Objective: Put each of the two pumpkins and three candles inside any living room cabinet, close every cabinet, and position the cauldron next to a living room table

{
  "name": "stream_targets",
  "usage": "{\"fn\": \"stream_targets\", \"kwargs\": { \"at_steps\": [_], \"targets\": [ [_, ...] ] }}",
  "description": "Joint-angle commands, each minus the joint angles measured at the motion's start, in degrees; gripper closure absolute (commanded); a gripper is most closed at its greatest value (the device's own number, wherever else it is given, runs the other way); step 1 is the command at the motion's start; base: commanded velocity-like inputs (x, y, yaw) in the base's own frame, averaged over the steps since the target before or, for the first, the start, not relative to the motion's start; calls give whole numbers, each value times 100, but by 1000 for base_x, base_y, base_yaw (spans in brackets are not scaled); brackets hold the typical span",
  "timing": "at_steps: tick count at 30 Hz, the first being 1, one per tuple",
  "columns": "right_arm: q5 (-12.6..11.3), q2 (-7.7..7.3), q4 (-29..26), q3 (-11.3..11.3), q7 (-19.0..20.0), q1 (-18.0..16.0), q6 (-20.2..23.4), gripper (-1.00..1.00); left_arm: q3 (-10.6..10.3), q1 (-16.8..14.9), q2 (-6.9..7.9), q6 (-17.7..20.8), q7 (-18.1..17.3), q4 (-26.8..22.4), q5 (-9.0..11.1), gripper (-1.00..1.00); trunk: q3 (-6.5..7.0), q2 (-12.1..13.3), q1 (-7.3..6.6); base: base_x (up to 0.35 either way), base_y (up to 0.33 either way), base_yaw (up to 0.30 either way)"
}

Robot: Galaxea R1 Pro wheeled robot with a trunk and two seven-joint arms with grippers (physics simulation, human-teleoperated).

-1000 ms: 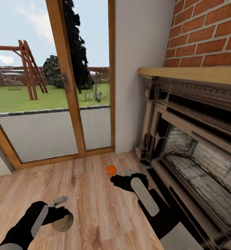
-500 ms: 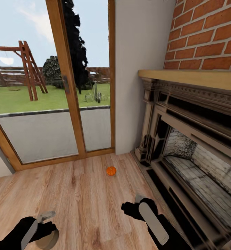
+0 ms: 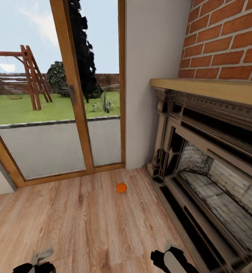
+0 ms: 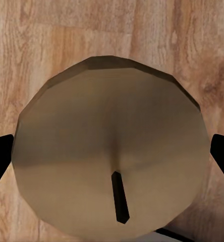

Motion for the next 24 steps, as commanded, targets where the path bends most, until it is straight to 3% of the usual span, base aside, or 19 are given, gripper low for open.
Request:
{"fn": "stream_targets", "kwargs": {
  "at_steps": [1,3,6,10,15,20,24],
  "targets": [
    [33,9,197,147,146,1,-19,-100,-3,-2,-5,-132,0,108,6,100,19,41,-23,0,0,0],
    [92,17,473,413,306,3,-165,-100,-7,-2,-17,-236,0,221,1,100,55,122,-67,0,0,0],
    [102,34,630,495,347,3,-378,-100,-12,-2,-33,-264,2,254,-3,100,109,242,-133,0,0,0],
    [106,51,819,531,364,3,-503,-100,-15,8,-38,-310,1,286,-4,100,181,402,-220,0,0,0],
    [110,180,1206,529,374,3,-564,-100,-11,53,-20,-366,-7,298,-5,100,271,603,-330,0,0,0],
    [103,277,1563,534,376,3,-1144,-100,-18,77,-46,-508,-4,361,-4,100,360,804,-440,0,0,0],
    [83,292,1639,538,376,3,-1298,-100,-55,78,-59,-555,-1,457,-11,100,432,964,-528,0,0,0]
  ]
}}
